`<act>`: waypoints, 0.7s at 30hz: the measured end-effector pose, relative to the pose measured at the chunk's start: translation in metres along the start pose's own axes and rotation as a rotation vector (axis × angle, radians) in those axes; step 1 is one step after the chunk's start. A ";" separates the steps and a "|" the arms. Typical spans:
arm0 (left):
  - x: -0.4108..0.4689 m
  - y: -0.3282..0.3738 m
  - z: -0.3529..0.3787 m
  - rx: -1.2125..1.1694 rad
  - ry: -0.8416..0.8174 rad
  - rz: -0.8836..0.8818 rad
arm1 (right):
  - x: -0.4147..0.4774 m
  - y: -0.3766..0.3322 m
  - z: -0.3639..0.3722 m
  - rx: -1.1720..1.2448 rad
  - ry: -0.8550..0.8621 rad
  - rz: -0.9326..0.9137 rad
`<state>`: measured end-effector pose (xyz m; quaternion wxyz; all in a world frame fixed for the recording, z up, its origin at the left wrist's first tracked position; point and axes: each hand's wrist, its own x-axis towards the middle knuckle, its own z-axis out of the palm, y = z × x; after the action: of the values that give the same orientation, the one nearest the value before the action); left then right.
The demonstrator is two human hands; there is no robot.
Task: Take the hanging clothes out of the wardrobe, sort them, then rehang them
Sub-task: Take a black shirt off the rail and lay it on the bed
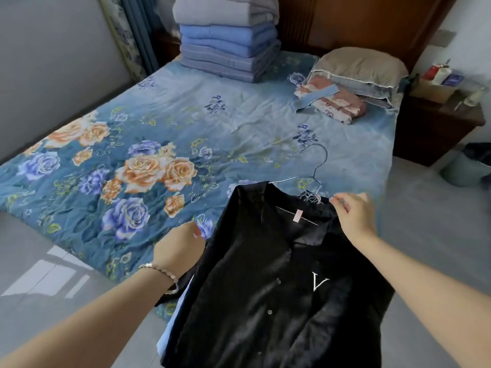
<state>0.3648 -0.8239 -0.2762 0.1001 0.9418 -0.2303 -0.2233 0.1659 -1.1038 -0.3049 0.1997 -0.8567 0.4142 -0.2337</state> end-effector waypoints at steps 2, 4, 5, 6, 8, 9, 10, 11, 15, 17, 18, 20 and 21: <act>0.023 0.017 0.018 0.001 -0.016 -0.060 | 0.019 0.026 0.034 -0.124 -0.156 0.123; 0.045 0.030 0.036 -0.017 -0.038 -0.120 | 0.031 0.051 0.068 -0.262 -0.298 0.246; 0.055 0.035 0.044 -0.025 -0.052 -0.145 | 0.035 0.062 0.083 -0.283 -0.333 0.304; 0.063 0.040 0.052 -0.025 -0.064 -0.161 | 0.039 0.071 0.096 -0.264 -0.357 0.370; 0.078 0.048 0.063 -0.019 -0.068 -0.185 | 0.046 0.084 0.118 -0.162 -0.389 0.509; 0.085 0.051 0.066 -0.026 -0.074 -0.195 | 0.050 0.089 0.126 -0.100 -0.415 0.572; 0.091 0.054 0.069 -0.031 -0.086 -0.197 | 0.053 0.092 0.133 -0.041 -0.452 0.617; 0.096 0.056 0.071 -0.031 -0.101 -0.191 | 0.055 0.094 0.138 -0.001 -0.487 0.633; 0.104 0.058 0.075 -0.022 -0.125 -0.162 | 0.056 0.093 0.150 -0.045 -0.644 0.543; 0.101 0.053 0.076 -0.021 -0.145 -0.171 | 0.053 0.082 0.153 -0.089 -0.774 0.519; 0.097 0.050 0.076 -0.020 -0.152 -0.172 | 0.050 0.073 0.153 -0.113 -0.848 0.490; 0.084 0.041 0.071 0.009 -0.170 -0.173 | 0.044 0.047 0.154 -0.150 -1.006 0.392; 0.075 0.035 0.067 0.013 -0.178 -0.179 | 0.040 0.031 0.155 -0.161 -1.070 0.329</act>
<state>0.3795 -0.8963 -0.3528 0.0529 0.9357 -0.1548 -0.3126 0.2562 -1.1308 -0.4380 0.3496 -0.7925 0.3998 0.2998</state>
